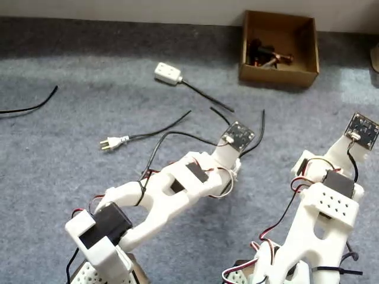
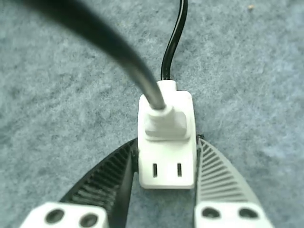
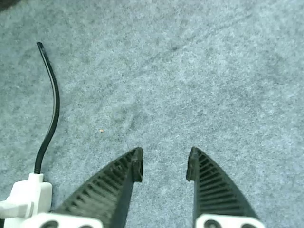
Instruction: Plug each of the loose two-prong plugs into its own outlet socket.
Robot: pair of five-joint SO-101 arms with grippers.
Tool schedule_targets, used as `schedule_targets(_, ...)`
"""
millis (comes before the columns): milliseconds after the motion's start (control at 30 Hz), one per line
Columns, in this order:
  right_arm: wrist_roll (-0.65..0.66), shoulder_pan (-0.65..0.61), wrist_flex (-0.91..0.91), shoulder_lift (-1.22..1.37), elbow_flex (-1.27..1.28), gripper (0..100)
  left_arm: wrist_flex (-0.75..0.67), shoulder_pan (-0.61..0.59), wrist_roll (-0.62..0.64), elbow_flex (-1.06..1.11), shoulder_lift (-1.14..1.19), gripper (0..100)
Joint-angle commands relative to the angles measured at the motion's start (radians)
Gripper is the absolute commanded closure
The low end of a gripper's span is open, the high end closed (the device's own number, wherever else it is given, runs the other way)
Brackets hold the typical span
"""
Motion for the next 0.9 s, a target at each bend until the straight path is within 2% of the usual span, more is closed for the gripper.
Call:
schedule_targets(0, 0.012, 0.01, -0.025, -0.021, -0.005, 84.5, -0.014, 0.013, -0.017, -0.051, -0.01, 99)
schedule_targets(367, 0.012, 0.008, -0.025, -0.019, -0.005, 84.5, -0.003, -0.108, -0.018, -0.042, -0.071, 99)
schedule_targets(567, 0.012, 0.005, -0.025, -0.019, -0.005, 84.5, 0.12, -0.143, -0.018, -0.038, -0.243, 99)
schedule_targets(700, 0.012, 0.004, -0.027, -0.024, 0.012, 84.5, 0.199, -0.209, -0.02, -0.044, -0.343, 99)
schedule_targets(867, 0.012, 0.004, -0.027, -0.027, 0.018, 84.5, 0.273, -0.306, -0.103, -0.039, -0.49, 99)
